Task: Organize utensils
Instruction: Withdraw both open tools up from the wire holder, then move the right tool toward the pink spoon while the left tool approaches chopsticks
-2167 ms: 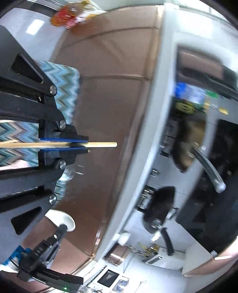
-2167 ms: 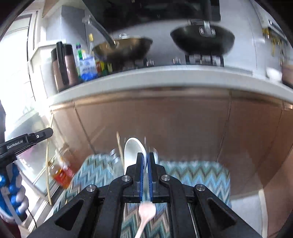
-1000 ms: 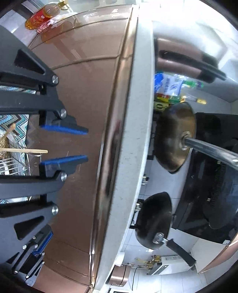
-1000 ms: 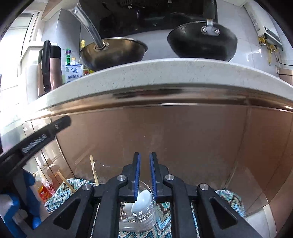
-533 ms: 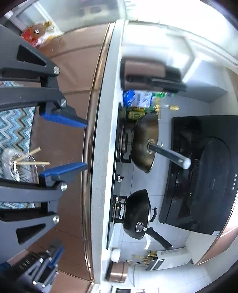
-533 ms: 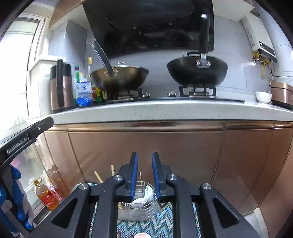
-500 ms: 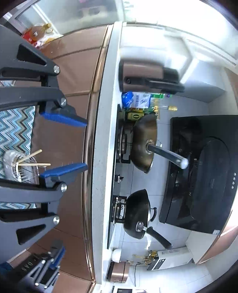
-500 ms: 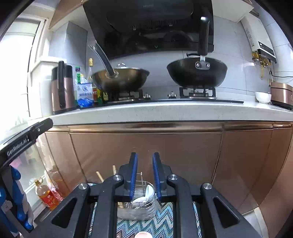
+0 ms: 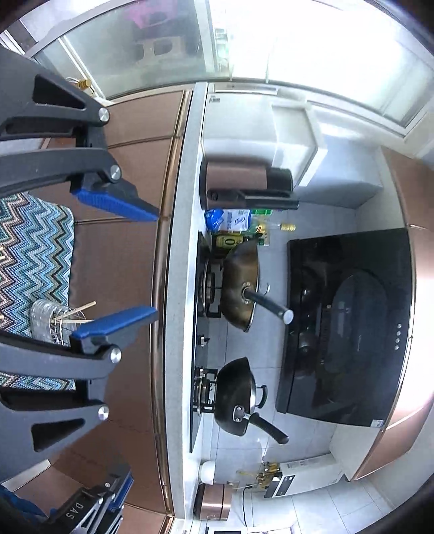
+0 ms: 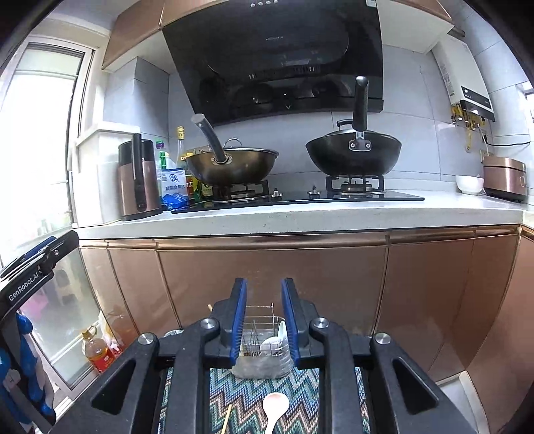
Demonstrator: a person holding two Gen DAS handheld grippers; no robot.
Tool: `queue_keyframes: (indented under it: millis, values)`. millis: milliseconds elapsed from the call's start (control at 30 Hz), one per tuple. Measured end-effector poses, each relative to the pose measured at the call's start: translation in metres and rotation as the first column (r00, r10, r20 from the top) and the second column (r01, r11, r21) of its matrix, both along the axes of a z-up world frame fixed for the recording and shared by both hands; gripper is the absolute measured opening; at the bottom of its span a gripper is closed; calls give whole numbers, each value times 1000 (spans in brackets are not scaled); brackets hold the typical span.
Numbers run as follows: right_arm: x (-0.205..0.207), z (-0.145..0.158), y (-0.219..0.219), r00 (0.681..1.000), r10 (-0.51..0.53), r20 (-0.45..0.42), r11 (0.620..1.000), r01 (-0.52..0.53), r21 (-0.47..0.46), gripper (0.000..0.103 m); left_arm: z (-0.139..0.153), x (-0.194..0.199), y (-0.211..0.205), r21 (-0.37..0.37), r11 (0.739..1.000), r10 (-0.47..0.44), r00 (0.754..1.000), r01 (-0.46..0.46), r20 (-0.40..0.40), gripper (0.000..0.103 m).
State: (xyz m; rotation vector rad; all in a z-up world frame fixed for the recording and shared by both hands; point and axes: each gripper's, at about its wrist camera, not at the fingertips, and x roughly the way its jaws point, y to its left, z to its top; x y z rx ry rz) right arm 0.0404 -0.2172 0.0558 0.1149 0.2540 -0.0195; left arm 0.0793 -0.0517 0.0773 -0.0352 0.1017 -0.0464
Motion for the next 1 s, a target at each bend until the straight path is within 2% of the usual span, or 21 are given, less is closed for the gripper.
queue_keyframes:
  millis: [200, 400, 733, 1000]
  values:
    - [-19, -1, 5, 1000, 3, 10, 1000, -3, -8, 31, -1, -17, 9, 3, 1000, 14, 1000, -14, 17, 63]
    - [-33, -4, 6, 1000, -1, 12, 1000, 2, -13, 35, -5, -25, 12, 9, 1000, 9, 1000, -9, 6, 67]
    - [-50, -6, 0, 1000, -8, 29, 1000, 8, -3, 36, -12, -28, 8, 17, 1000, 1, 1000, -1, -23, 67]
    - [-43, -14, -5, 1000, 15, -1, 1000, -15, 15, 36, -21, -16, 5, 22, 1000, 10, 997, -8, -75, 67]
